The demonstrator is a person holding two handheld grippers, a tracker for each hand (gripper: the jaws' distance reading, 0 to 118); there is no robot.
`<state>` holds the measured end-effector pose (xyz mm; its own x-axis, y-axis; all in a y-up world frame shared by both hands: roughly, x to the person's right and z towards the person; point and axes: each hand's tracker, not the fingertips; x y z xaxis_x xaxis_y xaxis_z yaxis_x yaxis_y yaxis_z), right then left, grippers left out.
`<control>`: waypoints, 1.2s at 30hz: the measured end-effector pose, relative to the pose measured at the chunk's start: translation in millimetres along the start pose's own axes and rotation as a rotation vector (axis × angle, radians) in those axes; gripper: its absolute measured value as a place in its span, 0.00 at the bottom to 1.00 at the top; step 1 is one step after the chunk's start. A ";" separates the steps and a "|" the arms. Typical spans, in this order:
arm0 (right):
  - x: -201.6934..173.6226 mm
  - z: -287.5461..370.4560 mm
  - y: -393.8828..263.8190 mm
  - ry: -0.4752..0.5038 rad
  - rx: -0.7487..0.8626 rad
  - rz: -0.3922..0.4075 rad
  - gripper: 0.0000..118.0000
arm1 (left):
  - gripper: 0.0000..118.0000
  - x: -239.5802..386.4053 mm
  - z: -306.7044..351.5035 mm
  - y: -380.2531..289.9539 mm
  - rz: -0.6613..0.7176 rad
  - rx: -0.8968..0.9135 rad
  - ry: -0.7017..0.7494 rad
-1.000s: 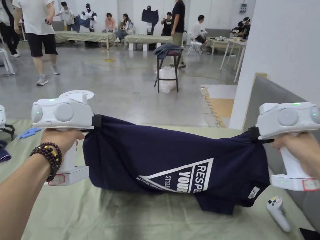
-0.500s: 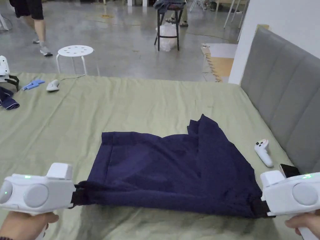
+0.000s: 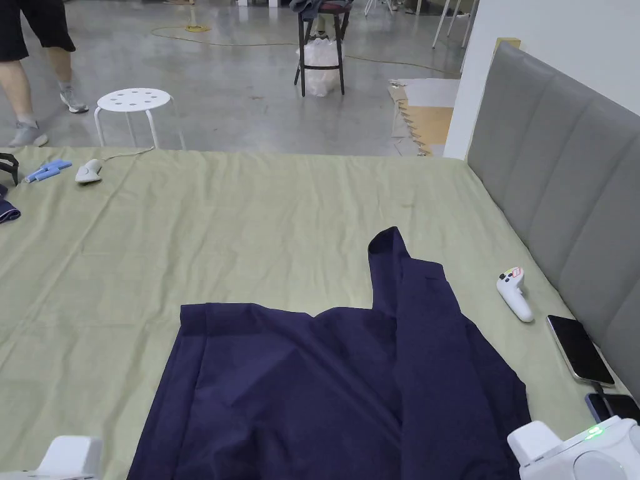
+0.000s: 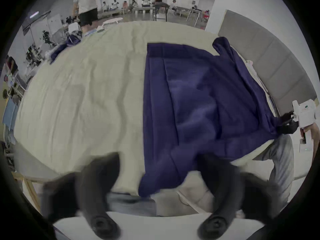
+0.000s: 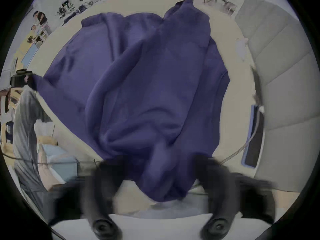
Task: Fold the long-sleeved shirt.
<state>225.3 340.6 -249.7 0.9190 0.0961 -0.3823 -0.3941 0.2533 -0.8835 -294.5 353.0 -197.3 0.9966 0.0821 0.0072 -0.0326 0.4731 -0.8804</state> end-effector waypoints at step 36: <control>135.0 -133.8 476.4 0.026 0.180 -0.270 0.54 | 0.03 47.9 -162.3 255.0 -0.017 0.198 -0.056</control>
<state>160.1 345.4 -758.4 0.9886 -0.0215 -0.1490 -0.1251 0.4328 -0.8928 -242.8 335.3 -498.5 0.9915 0.1190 0.0524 -0.0359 0.6379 -0.7693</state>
